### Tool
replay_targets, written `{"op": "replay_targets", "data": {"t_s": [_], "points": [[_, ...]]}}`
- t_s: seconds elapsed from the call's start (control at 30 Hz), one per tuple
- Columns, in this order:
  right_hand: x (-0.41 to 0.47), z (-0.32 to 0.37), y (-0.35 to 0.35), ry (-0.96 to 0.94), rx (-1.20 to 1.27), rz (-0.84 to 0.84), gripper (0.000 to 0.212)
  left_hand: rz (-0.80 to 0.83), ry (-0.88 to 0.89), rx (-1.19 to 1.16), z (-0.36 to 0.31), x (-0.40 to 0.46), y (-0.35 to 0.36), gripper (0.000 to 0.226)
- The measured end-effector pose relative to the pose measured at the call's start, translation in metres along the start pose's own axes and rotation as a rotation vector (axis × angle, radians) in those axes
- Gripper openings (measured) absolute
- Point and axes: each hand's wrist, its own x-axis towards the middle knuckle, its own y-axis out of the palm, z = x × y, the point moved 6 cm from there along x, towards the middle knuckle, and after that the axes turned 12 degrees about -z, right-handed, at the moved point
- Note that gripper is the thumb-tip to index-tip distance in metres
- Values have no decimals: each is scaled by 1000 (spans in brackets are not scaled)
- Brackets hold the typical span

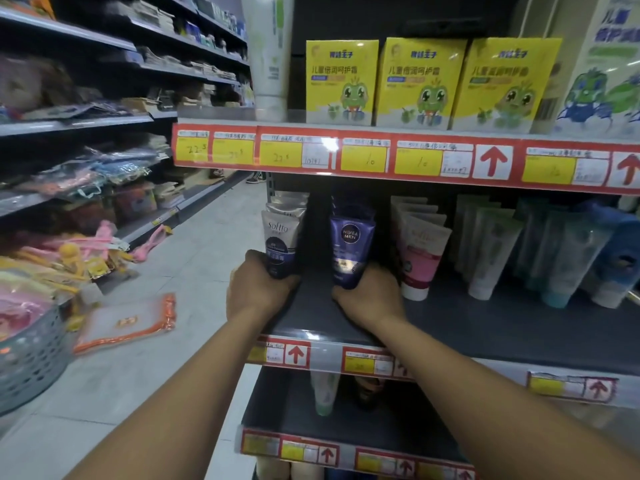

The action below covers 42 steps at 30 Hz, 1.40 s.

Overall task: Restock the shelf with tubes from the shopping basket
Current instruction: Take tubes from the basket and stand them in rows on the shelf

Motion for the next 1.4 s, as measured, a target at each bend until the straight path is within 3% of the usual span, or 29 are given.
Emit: {"op": "replay_targets", "data": {"t_s": [0.17, 0.3, 0.43, 1.4], "points": [[-2, 2, -2, 19, 2, -47, 74, -46, 8, 28, -1, -4, -5, 63], [-2, 1, -1, 9, 13, -28, 53, -50, 20, 32, -1, -3, -3, 58], [-3, 0, -2, 9, 25, -29, 45, -53, 24, 35, -1, -2, -2, 57], [-3, -3, -6, 9, 14, -67, 59, -37, 55, 95, 8, 6, 9, 69]]}}
